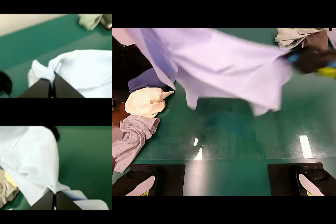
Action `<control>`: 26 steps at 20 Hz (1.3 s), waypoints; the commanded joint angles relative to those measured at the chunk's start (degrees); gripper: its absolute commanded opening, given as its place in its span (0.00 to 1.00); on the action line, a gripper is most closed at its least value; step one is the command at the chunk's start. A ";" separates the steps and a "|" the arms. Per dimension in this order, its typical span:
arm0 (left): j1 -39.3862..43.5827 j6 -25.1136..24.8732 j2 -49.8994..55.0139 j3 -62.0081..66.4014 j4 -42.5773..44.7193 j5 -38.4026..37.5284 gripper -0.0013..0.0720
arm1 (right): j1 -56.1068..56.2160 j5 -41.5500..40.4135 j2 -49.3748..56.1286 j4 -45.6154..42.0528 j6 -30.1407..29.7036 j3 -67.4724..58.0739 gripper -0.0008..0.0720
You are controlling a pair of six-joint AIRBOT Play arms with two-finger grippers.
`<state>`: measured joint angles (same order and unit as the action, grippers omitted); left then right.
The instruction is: Fold the shirts.
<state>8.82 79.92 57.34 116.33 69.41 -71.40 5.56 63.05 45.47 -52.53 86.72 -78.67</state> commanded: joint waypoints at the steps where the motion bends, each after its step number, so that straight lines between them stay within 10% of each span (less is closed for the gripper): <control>1: -0.04 -0.46 -7.58 2.89 -5.33 2.75 0.05 | -11.04 5.29 -6.88 0.02 0.02 -10.36 0.03; 8: -0.04 -2.38 -13.11 2.12 -12.04 5.66 0.05 | -32.87 26.75 -2.91 0.50 3.39 -26.23 0.03; 14: -0.04 -2.34 -5.31 -9.29 -4.90 -2.82 0.05 | -25.59 38.40 11.10 -0.33 9.86 -24.70 0.03; 25: -0.17 -1.68 25.42 -28.24 -2.10 6.58 0.08 | -8.52 12.22 35.93 -14.53 6.21 -2.58 0.03; 26: -0.20 -1.68 26.12 -28.24 -1.79 7.52 0.43 | -8.55 11.63 37.73 -14.58 6.19 -4.15 0.03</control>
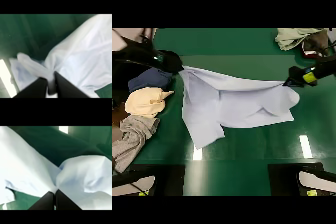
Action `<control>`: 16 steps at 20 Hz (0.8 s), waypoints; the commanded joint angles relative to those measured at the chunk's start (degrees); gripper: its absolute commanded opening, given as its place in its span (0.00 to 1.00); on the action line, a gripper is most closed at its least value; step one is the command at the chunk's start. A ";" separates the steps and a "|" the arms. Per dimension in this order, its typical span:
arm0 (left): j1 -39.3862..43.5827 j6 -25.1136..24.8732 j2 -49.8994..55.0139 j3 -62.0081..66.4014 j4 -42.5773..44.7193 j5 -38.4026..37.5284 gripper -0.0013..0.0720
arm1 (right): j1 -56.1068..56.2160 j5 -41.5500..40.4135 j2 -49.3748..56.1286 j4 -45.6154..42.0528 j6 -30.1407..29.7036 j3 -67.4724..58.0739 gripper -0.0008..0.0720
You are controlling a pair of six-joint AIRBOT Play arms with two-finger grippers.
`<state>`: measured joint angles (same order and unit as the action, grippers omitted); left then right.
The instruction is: Fold the shirts.
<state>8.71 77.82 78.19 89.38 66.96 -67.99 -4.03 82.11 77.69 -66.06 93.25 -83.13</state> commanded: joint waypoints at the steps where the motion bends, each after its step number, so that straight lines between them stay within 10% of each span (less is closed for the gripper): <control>1: -0.26 0.42 5.29 -1.29 1.44 4.90 0.71 | 1.05 -7.37 6.97 -1.03 -0.90 -1.75 0.06; 3: -1.73 0.35 5.16 0.42 2.82 4.28 0.73 | 1.05 -6.78 8.98 -1.05 -2.29 -6.84 0.60; 4: -3.10 0.39 4.96 1.68 2.86 2.51 0.73 | 1.05 -6.47 9.35 -1.05 -2.27 -9.38 0.64; 8: -10.82 -0.22 3.58 1.25 1.03 -7.91 0.42 | 1.07 -2.64 9.33 -1.05 -2.73 -18.32 0.63; 16: -19.17 -5.38 -5.86 -37.51 -13.16 1.88 0.43 | 1.07 2.67 9.31 -0.98 -4.37 -23.61 0.63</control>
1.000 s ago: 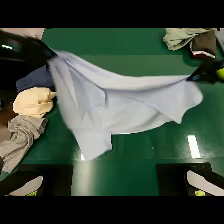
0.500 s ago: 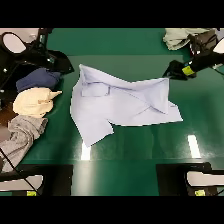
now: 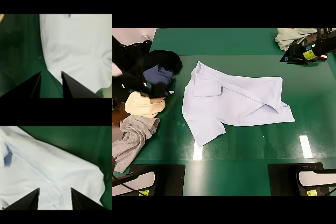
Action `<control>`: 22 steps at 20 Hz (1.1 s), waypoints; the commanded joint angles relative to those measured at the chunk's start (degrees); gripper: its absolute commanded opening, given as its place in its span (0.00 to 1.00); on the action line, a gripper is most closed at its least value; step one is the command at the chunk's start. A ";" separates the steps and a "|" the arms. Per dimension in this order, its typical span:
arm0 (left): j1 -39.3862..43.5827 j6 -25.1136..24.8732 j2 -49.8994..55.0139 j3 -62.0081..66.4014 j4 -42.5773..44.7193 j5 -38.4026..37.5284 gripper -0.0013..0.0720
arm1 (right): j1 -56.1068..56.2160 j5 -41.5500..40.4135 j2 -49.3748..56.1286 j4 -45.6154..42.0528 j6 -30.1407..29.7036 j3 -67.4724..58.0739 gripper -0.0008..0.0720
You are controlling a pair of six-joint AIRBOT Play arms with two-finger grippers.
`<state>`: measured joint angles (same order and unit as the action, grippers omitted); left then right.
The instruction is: Fold the shirts.
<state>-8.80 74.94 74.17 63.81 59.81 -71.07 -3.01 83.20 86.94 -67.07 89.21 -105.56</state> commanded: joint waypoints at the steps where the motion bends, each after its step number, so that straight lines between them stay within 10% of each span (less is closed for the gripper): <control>1: -1.66 -3.37 -1.79 -15.30 -9.09 8.13 0.43 | 0.04 1.99 0.07 0.02 -0.33 -1.18 0.63; 12: 5.07 -7.23 1.05 -22.77 -15.85 21.38 0.61 | 0.04 5.62 0.04 -0.02 -0.35 -1.18 0.63; 15: 6.80 -7.48 0.98 -22.73 -18.53 21.75 0.05 | 0.04 8.63 0.04 -0.09 -1.25 -1.18 0.63; 22: 6.67 -8.24 0.87 -10.25 -12.90 7.10 0.05 | -4.72 11.96 -5.75 -3.65 -4.17 11.23 0.63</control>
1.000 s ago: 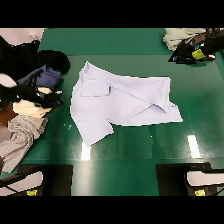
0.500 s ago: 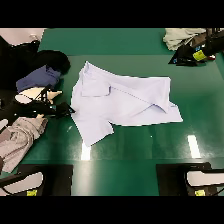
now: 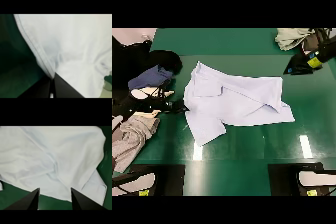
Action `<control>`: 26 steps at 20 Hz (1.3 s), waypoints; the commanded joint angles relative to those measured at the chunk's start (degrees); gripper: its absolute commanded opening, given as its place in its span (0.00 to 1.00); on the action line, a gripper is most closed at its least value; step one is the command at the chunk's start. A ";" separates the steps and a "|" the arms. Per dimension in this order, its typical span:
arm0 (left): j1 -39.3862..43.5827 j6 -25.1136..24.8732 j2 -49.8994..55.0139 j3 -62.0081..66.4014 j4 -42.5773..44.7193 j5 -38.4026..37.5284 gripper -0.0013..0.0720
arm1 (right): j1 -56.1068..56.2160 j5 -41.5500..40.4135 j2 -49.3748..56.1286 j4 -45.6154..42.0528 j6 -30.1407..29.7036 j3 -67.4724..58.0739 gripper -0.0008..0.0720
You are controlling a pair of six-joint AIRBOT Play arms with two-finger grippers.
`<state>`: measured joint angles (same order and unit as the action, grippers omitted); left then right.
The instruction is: Fold the shirts.
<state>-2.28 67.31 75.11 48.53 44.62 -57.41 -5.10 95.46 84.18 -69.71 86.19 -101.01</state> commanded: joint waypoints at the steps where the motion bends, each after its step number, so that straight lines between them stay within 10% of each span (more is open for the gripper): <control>1: 0.15 -1.05 -0.07 7.13 3.17 -8.26 0.05 | -5.16 -1.03 -4.90 -0.96 -1.64 11.89 0.63; 10: 0.28 -1.29 -0.07 9.97 2.03 -10.10 0.05 | -28.28 -15.32 -14.14 3.21 -10.49 51.08 0.63; 26: 0.28 0.22 -0.07 9.97 1.92 -10.10 0.05 | -29.49 -23.93 -7.98 9.31 -13.51 53.22 0.60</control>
<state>-2.00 67.44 75.09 58.43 46.54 -67.57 -34.70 72.93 75.92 -61.71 72.86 -47.88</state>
